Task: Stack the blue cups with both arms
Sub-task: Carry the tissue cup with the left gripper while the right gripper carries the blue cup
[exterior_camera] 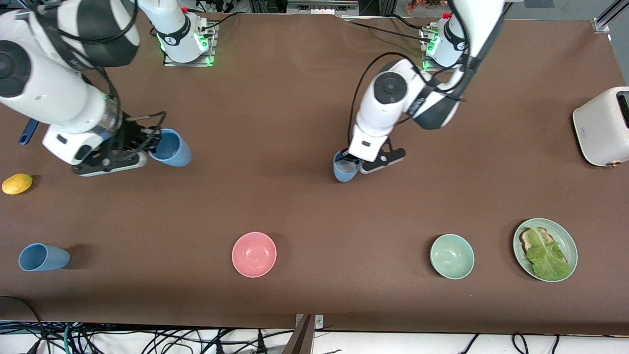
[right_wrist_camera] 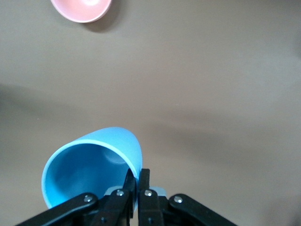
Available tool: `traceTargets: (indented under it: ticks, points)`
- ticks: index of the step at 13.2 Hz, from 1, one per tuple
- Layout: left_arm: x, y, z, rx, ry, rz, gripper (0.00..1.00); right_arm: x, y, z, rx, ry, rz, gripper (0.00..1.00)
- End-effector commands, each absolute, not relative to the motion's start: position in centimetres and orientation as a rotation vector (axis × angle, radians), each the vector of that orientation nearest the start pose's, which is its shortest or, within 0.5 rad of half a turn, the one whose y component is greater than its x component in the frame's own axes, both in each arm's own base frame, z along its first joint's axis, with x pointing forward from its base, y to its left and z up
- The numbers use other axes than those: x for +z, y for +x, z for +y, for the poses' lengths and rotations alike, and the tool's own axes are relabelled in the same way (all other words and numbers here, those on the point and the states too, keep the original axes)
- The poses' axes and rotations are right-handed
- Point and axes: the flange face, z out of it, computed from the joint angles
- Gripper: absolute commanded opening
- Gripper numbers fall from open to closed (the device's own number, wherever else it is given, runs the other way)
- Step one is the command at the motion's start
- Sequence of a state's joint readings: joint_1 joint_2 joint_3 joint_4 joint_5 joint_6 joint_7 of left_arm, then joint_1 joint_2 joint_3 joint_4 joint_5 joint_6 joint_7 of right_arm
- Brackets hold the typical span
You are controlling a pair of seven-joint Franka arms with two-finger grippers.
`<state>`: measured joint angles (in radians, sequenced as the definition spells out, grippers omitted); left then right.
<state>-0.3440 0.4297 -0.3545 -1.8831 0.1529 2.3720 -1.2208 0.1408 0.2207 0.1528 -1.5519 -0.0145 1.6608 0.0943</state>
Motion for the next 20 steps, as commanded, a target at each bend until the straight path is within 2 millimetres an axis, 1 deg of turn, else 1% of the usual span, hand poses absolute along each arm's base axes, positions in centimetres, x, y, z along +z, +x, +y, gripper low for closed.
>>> traceTargets:
  ticks: [1,3,4,5,6,7,8,9,11,12,13,15,16,17,18,19,20]
  points:
    - [27.8,49.9,-41.4,-0.091,-3.143,-0.787,0.00,49.9,60.3,19.4,0.151,-3.112,-0.281,0.00]
    - [26.9,49.3,-42.2,-0.082,-3.145,-0.808,0.00,49.1,60.1,21.5,0.144,-3.106,-0.330,0.00]
    - [26.9,49.4,-42.5,-0.085,-3.151,-0.809,0.00,48.4,60.1,22.5,0.145,-3.105,-0.341,0.00]
    - [27.0,49.8,-42.6,-0.088,-3.153,-0.827,0.00,47.9,60.3,22.8,0.144,-3.108,-0.291,0.00]
    - [26.7,49.7,-42.9,-0.082,-3.151,-0.839,0.00,47.2,60.4,23.6,0.151,-3.102,-0.255,0.00]
    - [26.6,50.1,-43.2,-0.080,-3.154,-0.843,0.00,46.6,60.5,24.3,0.152,-3.090,-0.224,0.00]
    - [26.3,50.1,-43.7,-0.075,-3.159,-0.842,0.00,46.0,60.4,25.2,0.155,-3.086,-0.222,0.00]
    - [26.0,50.2,-43.8,-0.072,-3.156,-0.848,0.00,45.0,60.4,26.0,0.167,-3.087,-0.236,0.00]
    - [25.5,50.4,-43.6,-0.065,-3.150,-0.854,0.00,44.2,60.8,26.8,0.132,-3.078,-0.247,0.00]
    - [25.1,50.6,-43.4,-0.070,-3.145,-0.843,0.00,43.8,60.6,27.4,0.140,-3.077,-0.260,0.00]
    - [24.9,50.8,-43.2,-0.089,-3.140,-0.829,0.00,43.5,60.6,27.5,0.144,-3.078,-0.263,0.00]
    - [24.9,50.9,-43.0,-0.092,-3.138,-0.830,0.00,43.6,60.5,27.8,0.142,-3.076,-0.274,0.00]
    - [25.1,51.1,-43.0,-0.095,-3.139,-0.834,0.00,43.7,60.2,28.3,0.142,-3.076,-0.289,0.00]
    - [25.6,51.4,-43.1,-0.106,-3.147,-0.844,0.10,43.8,59.9,28.9,0.139,-3.078,-0.302,0.00]
    - [25.8,51.5,-43.2,-0.105,-3.148,-0.854,0.23,43.9,59.8,29.2,0.138,-3.082,-0.269,0.00]
    - [25.8,51.6,-43.2,-0.103,-3.148,-0.863,0.41,44.0,59.7,29.3,0.137,-3.084,-0.246,0.00]
    - [26.4,51.9,-43.3,-0.112,-3.147,-0.898,0.52,44.1,59.6,29.3,0.135,-3.083,-0.245,0.00]
